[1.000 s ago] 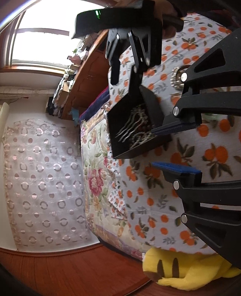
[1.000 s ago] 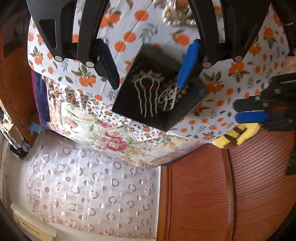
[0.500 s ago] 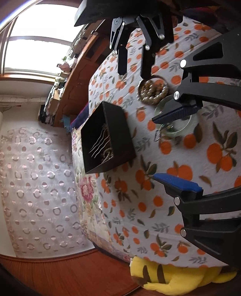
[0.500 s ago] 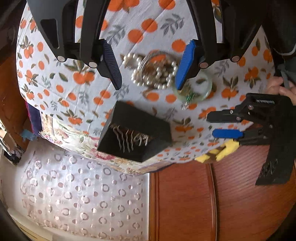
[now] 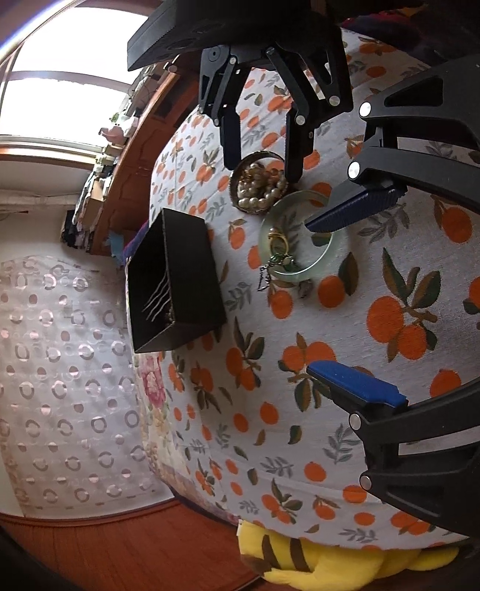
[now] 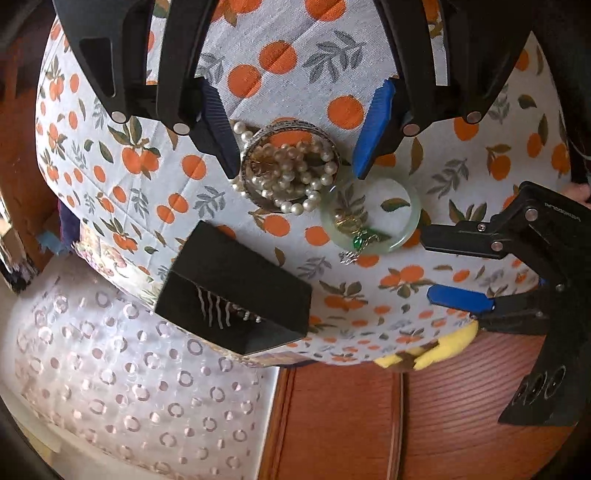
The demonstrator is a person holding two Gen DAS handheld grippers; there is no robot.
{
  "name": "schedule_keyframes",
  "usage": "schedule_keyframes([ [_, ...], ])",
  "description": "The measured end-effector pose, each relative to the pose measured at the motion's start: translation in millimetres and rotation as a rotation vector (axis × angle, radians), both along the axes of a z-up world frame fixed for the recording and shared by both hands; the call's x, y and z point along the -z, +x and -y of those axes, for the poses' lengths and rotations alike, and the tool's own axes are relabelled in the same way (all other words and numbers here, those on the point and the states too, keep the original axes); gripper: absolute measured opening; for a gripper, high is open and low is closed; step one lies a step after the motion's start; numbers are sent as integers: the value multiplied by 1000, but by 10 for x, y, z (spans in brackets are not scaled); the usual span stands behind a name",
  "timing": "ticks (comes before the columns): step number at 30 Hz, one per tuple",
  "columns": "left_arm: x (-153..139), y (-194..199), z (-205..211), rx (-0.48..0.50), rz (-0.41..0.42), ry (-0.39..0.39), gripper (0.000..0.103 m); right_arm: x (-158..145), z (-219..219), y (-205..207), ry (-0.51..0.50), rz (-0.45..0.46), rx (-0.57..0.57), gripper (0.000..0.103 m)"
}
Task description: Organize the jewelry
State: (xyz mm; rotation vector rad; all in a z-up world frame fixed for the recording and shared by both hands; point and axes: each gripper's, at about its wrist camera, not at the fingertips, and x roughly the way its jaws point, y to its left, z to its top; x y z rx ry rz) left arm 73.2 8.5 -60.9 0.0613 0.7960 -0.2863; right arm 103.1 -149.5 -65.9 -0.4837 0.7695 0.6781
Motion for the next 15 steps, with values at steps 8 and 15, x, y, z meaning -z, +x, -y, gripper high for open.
schedule_keyframes([
  [8,39,3,35,7,-13,1,69,70,-51,29,-61,15,-11,68],
  [15,38,3,39,8,-16,-2,69,79,-58,93,-49,14,-15,61],
])
